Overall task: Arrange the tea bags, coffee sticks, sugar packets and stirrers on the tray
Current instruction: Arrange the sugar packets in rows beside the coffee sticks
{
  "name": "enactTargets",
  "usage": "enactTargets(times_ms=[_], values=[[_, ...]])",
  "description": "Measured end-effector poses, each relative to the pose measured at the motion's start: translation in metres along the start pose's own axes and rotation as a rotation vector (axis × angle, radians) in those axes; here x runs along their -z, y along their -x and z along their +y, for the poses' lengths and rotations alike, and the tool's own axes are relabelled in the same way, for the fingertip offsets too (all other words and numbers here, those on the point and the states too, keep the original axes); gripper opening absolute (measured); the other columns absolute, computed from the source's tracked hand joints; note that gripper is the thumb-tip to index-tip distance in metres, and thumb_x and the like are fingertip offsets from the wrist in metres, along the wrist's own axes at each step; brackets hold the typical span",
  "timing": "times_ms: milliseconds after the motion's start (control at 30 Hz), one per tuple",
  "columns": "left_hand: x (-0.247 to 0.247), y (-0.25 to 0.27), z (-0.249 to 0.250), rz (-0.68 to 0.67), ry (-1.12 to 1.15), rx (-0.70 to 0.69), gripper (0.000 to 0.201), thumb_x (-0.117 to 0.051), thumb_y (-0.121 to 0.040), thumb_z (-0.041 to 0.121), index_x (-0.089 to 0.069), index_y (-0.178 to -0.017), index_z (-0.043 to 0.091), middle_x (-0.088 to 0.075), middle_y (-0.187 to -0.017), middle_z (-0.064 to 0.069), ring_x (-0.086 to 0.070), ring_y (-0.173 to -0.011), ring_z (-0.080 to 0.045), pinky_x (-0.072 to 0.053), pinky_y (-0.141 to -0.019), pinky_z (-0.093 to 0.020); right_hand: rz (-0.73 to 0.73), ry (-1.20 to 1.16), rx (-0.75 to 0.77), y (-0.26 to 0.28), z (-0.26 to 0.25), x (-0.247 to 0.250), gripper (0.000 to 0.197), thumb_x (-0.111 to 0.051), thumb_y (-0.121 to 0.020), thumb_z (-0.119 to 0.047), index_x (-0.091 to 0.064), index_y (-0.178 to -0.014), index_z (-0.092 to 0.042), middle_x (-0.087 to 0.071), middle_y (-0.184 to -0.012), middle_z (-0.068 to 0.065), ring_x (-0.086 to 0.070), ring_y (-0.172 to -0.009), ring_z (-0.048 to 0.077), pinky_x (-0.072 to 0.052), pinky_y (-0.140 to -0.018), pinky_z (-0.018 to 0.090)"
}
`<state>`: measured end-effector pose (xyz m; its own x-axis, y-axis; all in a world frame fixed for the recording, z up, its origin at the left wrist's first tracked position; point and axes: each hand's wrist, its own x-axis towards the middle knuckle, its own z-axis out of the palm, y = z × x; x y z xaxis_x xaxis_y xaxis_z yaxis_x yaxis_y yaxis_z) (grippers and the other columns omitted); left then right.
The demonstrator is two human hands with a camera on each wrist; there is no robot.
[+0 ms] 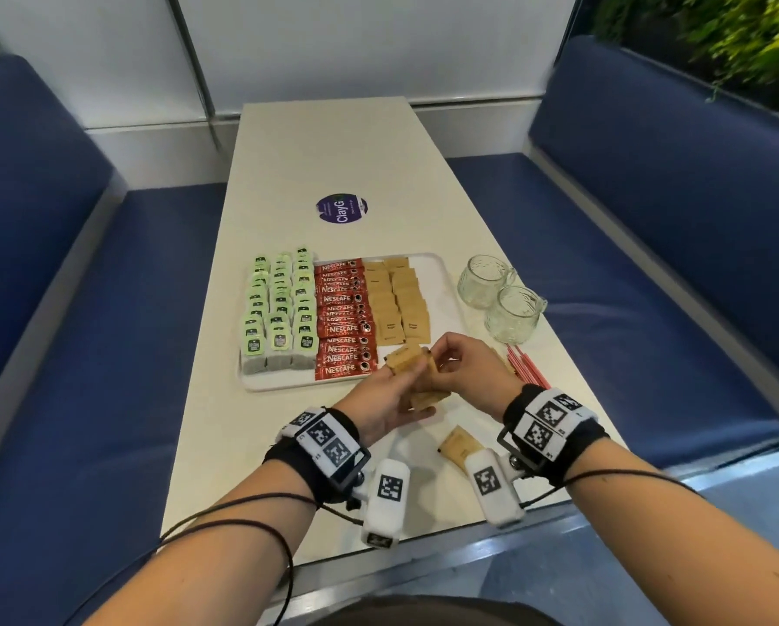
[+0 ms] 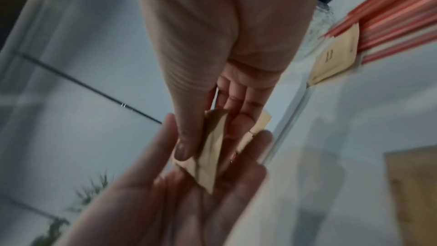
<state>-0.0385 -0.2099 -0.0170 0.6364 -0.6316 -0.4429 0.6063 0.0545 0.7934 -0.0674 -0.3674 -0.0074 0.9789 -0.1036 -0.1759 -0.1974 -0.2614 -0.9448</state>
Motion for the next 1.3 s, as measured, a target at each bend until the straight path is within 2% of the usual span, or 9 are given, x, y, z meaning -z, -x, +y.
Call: enactTargets(times_ms=[200, 333, 467, 633, 800, 867, 1033, 1167, 1300], values=[[-0.013, -0.005, -0.009, 0.131, 0.044, 0.064, 0.036, -0.05, -0.101, 0.029, -0.059, -0.12, 0.0, -0.071, -0.1, -0.021, -0.074, -0.083, -0.03, -0.061, -0.062, -0.03, -0.011, 0.296, 0.013, 0.006, 0.001, 0.013, 0.057, -0.094, -0.056, -0.028, -0.057, -0.098, -0.015, -0.059, -0.081, -0.004, -0.054, -0.065, 0.008, -0.045, -0.063, 0.024], [-0.003, -0.007, -0.011, 0.309, -0.019, 0.075, 0.036, -0.053, -0.1, 0.027, -0.057, -0.118, -0.003, -0.07, -0.099, -0.024, -0.073, -0.073, -0.028, -0.06, -0.055, -0.032, -0.254, 0.556, -0.027, 0.012, 0.01, 0.031, 0.064, -0.093, -0.056, -0.033, -0.057, -0.108, -0.023, -0.057, -0.104, -0.002, -0.055, -0.081, 0.011, -0.048, -0.073, 0.029], [0.008, -0.007, -0.011, 0.364, -0.015, 0.101, 0.028, -0.058, -0.098, 0.025, -0.058, -0.114, 0.002, -0.071, -0.095, -0.021, -0.074, -0.074, -0.031, -0.062, -0.056, -0.033, -0.539, 0.851, -0.06, 0.017, 0.028, 0.037, 0.069, -0.091, -0.06, -0.031, -0.056, -0.12, -0.032, -0.047, -0.115, -0.002, -0.051, -0.092, 0.011, -0.042, -0.08, 0.026], [0.021, -0.014, -0.012, 0.364, 0.056, 0.103, 0.022, -0.053, -0.101, 0.017, -0.055, -0.117, 0.002, -0.073, -0.095, -0.018, -0.072, -0.089, -0.032, -0.061, -0.056, -0.036, -0.499, 0.852, -0.039, 0.01, 0.034, 0.03, 0.053, -0.089, -0.062, -0.028, -0.062, -0.107, -0.025, -0.046, -0.114, -0.001, -0.052, -0.104, 0.018, -0.046, -0.087, 0.029], [0.03, -0.023, -0.004, 0.352, 0.015, 0.107, 0.017, -0.053, -0.101, 0.017, -0.058, -0.113, 0.005, -0.072, -0.091, -0.015, -0.073, -0.077, -0.029, -0.06, -0.053, -0.037, -0.447, 0.792, -0.06, -0.003, 0.037, 0.024, 0.034, -0.084, -0.068, -0.021, -0.058, -0.089, -0.022, -0.058, -0.096, -0.004, -0.054, -0.081, 0.012, -0.045, -0.065, 0.02], [0.033, -0.027, 0.0, 0.348, -0.012, 0.121, 0.018, -0.054, -0.101, 0.021, -0.059, -0.11, 0.007, -0.072, -0.089, -0.015, -0.073, -0.075, -0.029, -0.06, -0.053, -0.038, -0.455, 0.695, -0.116, -0.011, 0.035, 0.025, 0.03, -0.082, -0.07, -0.014, -0.059, -0.086, -0.022, -0.063, -0.083, -0.006, -0.058, -0.071, 0.011, -0.052, -0.064, 0.026], [0.038, -0.028, 0.008, 0.309, -0.028, 0.152, 0.024, -0.054, -0.101, 0.025, -0.056, -0.115, 0.006, -0.07, -0.091, -0.015, -0.072, -0.075, -0.03, -0.062, -0.062, -0.046, -0.419, 0.484, -0.11, -0.028, 0.012, 0.031, 0.015, -0.072, -0.08, -0.004, -0.066, -0.09, -0.013, -0.071, -0.084, 0.013, -0.062, -0.061, 0.013, -0.054, -0.057, 0.025], [0.039, -0.027, 0.014, 0.253, -0.081, 0.171, 0.043, -0.061, -0.094, 0.039, -0.057, -0.119, 0.005, -0.07, -0.107, -0.019, -0.07, -0.096, -0.037, -0.059, -0.077, -0.051, -0.396, 0.405, -0.007, -0.042, -0.014, 0.022, 0.008, -0.066, -0.088, -0.004, -0.067, -0.09, -0.012, -0.066, -0.075, 0.002, -0.059, -0.056, 0.008, -0.052, -0.054, 0.021], [0.042, -0.03, 0.019, 0.046, -0.051, 0.131, 0.059, -0.066, -0.085, 0.048, -0.056, -0.132, 0.013, -0.068, -0.122, -0.016, -0.067, -0.111, -0.032, -0.056, -0.089, -0.051, -0.343, 0.411, 0.033, -0.056, -0.028, 0.013, 0.009, -0.066, -0.088, -0.004, -0.065, -0.097, -0.007, -0.064, -0.076, 0.001, -0.058, -0.051, -0.002, -0.049, -0.051, 0.017]])
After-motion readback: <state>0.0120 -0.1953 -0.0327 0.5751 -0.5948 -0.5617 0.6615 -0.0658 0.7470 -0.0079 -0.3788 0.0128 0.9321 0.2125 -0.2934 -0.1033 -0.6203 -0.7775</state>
